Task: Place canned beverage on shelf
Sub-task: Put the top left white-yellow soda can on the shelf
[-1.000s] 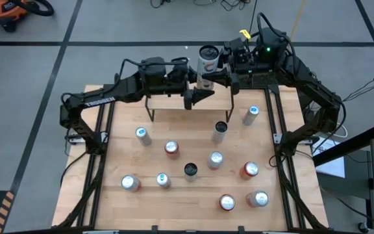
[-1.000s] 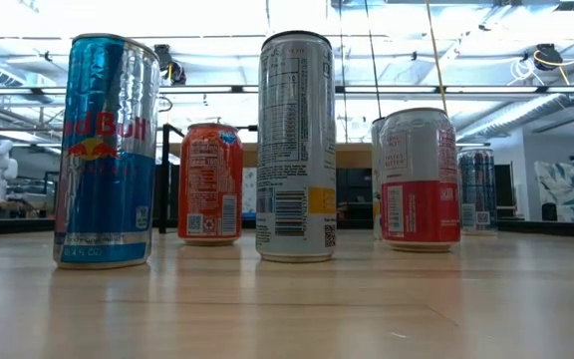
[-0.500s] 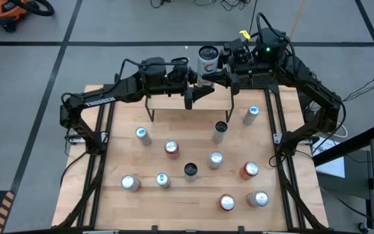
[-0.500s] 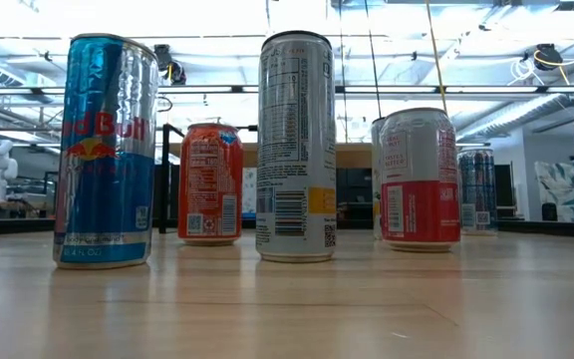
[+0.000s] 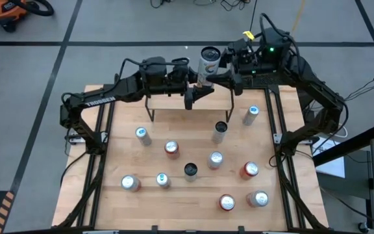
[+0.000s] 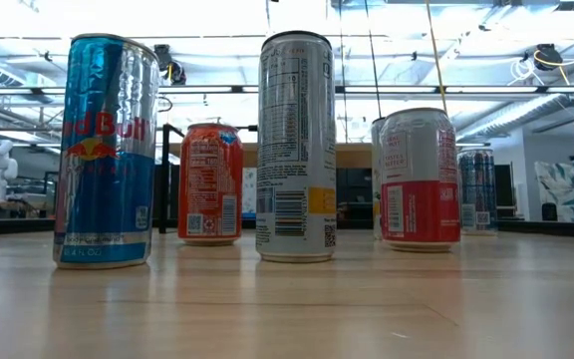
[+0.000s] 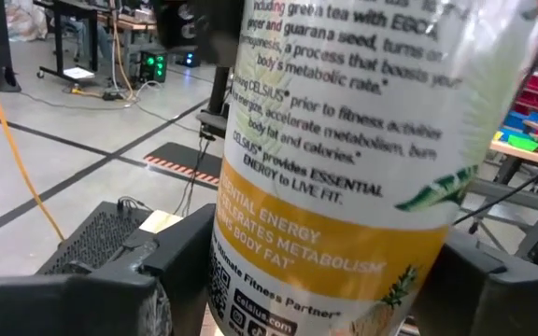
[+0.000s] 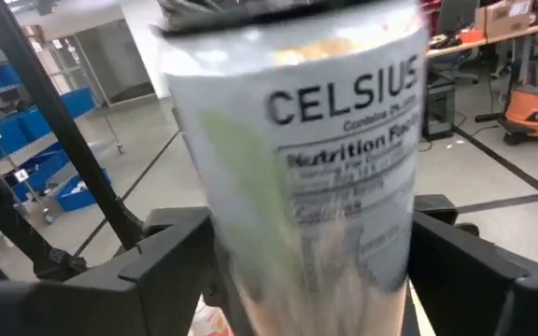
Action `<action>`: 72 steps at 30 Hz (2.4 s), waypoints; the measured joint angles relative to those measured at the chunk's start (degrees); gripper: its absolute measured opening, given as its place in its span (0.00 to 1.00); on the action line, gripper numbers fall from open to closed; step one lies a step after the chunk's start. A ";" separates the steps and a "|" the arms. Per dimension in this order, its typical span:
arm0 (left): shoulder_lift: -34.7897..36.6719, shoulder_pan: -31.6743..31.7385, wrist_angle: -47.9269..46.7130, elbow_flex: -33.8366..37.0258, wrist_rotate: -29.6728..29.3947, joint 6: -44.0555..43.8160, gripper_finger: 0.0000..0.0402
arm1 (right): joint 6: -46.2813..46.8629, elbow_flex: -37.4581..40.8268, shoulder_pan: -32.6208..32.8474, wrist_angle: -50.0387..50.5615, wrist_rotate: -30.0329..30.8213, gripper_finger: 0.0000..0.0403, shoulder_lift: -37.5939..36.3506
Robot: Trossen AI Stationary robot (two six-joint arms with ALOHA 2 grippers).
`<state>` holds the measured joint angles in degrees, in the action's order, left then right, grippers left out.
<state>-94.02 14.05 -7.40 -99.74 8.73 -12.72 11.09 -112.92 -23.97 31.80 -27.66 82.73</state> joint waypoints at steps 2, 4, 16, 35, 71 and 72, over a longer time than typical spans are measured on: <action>0.00 0.12 -0.41 0.00 -0.03 0.01 0.67 | -0.42 0.00 0.00 -0.22 1.67 0.80 -0.74; 0.00 0.15 -0.91 0.00 -0.11 -0.03 0.67 | -2.10 0.00 0.00 -1.08 3.67 0.81 -1.24; 0.00 0.12 -0.92 0.00 -0.13 0.05 0.67 | -4.64 0.00 -0.04 -7.18 5.09 0.79 -1.09; 0.00 0.12 -3.63 0.00 -0.16 -0.33 0.68 | -6.19 0.02 -0.09 -7.64 1.99 0.55 0.55; 6.99 2.79 -8.77 -0.11 -2.91 -0.97 0.85 | -7.96 0.10 -5.77 -5.85 1.33 0.55 0.97; 7.61 3.34 -9.24 -0.10 -2.96 -0.07 0.85 | -7.60 0.07 -5.82 -5.92 1.28 0.56 1.19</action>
<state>-86.40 17.39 -16.64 -99.85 5.77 -12.78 3.49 -112.86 -29.78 25.88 -26.38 83.92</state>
